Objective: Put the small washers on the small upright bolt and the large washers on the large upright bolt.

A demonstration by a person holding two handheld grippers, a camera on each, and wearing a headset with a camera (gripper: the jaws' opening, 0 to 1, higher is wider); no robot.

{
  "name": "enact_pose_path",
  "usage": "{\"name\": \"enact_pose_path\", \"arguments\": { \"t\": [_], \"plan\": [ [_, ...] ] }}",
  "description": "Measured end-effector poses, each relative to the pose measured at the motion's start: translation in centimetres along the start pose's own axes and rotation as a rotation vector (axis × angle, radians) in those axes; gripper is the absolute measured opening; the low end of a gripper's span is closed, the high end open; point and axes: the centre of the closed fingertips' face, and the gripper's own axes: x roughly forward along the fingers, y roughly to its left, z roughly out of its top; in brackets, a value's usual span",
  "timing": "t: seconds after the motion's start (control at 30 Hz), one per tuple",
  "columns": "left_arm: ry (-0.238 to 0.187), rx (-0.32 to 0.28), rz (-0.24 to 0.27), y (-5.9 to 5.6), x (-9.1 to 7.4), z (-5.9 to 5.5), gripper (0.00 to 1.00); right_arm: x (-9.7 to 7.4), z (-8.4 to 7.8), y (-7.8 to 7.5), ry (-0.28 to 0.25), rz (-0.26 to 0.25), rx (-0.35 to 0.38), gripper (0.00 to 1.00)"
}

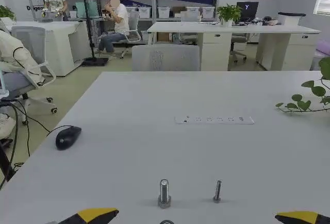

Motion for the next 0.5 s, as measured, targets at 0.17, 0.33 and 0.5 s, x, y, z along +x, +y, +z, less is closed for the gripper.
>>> {"name": "enact_pose_path", "arguments": {
  "t": [0.17,0.33,0.5],
  "plan": [
    [-0.006,-0.003,-0.016,-0.1,0.7,0.1,0.61,-0.5,-0.2,-0.6,0.005,-0.013,0.005,0.44],
    [-0.011,-0.009,-0.018,0.4,1.1,0.1,0.61,-0.5,-0.2,-1.3,0.004,-0.025,0.007,0.44],
    [-0.005,-0.008,-0.017,0.8,1.3,-0.1,0.61,-0.3,-0.6,-1.9,0.01,-0.033,0.008,0.44]
  ]
}}
